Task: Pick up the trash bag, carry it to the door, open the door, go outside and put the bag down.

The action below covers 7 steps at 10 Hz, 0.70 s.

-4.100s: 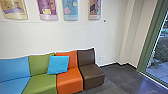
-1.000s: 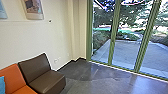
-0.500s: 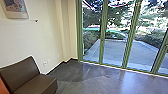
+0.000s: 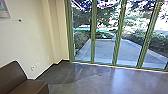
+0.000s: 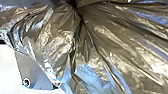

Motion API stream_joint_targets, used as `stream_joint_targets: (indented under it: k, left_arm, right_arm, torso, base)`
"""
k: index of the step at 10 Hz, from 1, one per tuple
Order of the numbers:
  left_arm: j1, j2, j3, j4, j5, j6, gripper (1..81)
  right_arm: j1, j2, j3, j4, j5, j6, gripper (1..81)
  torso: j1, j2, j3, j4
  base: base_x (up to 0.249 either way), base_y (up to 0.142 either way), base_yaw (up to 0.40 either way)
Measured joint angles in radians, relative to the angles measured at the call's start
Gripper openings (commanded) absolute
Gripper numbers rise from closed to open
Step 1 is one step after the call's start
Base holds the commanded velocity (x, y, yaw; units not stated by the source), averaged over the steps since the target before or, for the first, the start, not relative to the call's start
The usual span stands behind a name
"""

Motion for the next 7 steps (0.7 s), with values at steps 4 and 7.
stream_joint_targets:
  k: [4,7]
  left_arm:
    - [-0.001,0.0,0.0,0.0,0.0,0.0,1.0]
    - [0.0,0.0,0.0,0.0,0.0,0.0,1.0]
  right_arm:
    - [0.0,0.0,-0.001,0.0,0.0,0.0,81.1]
    - [0.0,0.0,-0.002,0.0,0.0,0.0,81.1]
  torso:
    - [0.0,0.0,0.0,0.0]
    - [0.0,0.0,0.0,0.0]
  base:
    - [0.0,0.0,-0.296]
    - [0.0,0.0,-0.302]
